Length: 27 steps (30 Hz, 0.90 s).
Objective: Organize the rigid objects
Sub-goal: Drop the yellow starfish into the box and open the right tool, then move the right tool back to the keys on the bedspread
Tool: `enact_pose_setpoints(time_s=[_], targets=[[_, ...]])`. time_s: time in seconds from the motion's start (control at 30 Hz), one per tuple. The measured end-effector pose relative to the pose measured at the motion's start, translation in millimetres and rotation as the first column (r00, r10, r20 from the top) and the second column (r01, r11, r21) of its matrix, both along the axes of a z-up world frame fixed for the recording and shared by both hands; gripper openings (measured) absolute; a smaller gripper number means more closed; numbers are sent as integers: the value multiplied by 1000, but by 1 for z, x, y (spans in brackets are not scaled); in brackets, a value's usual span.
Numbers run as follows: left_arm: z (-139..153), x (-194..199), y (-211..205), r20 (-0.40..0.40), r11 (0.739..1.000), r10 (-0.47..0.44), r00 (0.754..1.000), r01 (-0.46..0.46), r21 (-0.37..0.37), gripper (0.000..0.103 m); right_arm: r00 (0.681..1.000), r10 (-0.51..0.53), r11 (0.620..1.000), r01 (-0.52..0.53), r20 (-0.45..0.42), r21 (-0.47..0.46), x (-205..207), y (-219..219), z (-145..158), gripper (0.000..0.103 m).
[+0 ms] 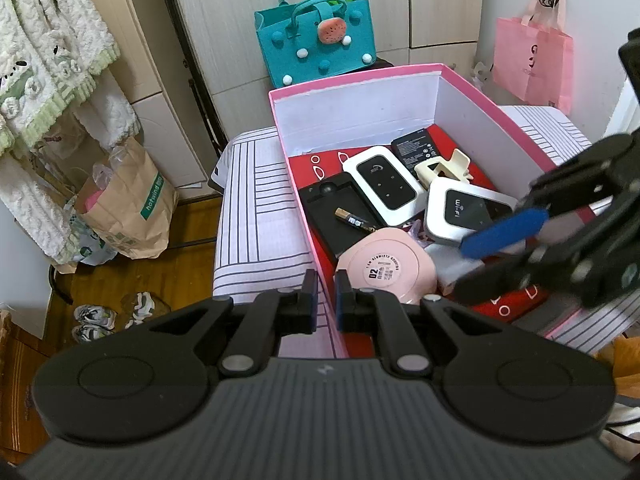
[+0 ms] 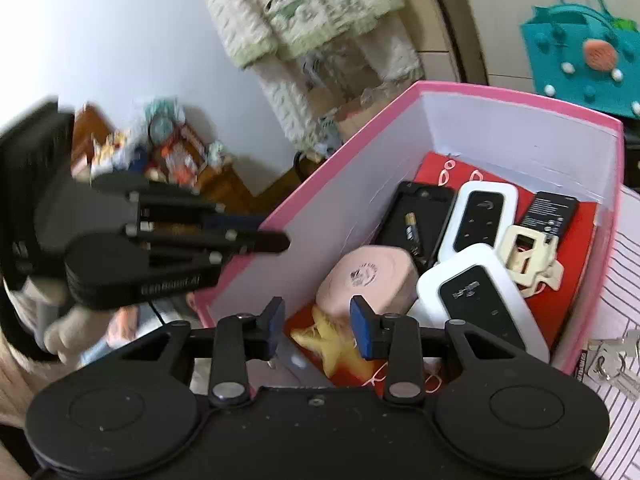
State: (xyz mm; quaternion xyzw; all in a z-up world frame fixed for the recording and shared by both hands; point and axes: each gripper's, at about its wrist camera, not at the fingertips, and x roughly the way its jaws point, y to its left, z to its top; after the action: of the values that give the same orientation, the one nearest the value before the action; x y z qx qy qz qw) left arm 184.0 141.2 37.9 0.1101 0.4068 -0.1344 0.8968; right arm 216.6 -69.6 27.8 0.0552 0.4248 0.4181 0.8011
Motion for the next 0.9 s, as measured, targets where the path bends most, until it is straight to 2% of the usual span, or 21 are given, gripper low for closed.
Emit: enact_pose_setpoints(time_s=[0.13, 0.23, 0.37, 0.43, 0.57, 0.7, 0.83, 0.9], targets=[[0, 0, 0, -3, 1000, 4, 1000, -4, -8, 8, 998, -40, 999, 38, 57, 34, -5, -17, 19, 45], [1, 0, 1, -6, 1000, 10, 1000, -10, -18, 8, 987, -110, 994, 107, 120, 33, -11, -37, 33, 45], [1, -1, 1, -1, 1000, 9, 1000, -9, -13, 8, 950, -235, 972, 231, 206, 43, -13, -76, 45, 46], [1, -1, 0, -1, 1000, 12, 1000, -12, -14, 8, 929, -298, 954, 297, 221, 42, -12, -94, 46, 48], [1, 0, 0, -3, 1000, 16, 1000, -17, -16, 8, 896, -385, 920, 390, 220, 22, -7, -116, 34, 48], [1, 0, 0, -4, 1000, 16, 1000, -16, -15, 8, 864, -436, 883, 465, 252, -67, -1, -126, 10, 48], [1, 0, 0, -3, 1000, 16, 1000, -16, -14, 8, 871, -443, 870, 475, 214, -133, 11, -133, -19, 48], [1, 0, 0, -3, 1000, 17, 1000, -17, -14, 8, 877, -444, 868, 472, 183, -157, 19, -135, -34, 44]])
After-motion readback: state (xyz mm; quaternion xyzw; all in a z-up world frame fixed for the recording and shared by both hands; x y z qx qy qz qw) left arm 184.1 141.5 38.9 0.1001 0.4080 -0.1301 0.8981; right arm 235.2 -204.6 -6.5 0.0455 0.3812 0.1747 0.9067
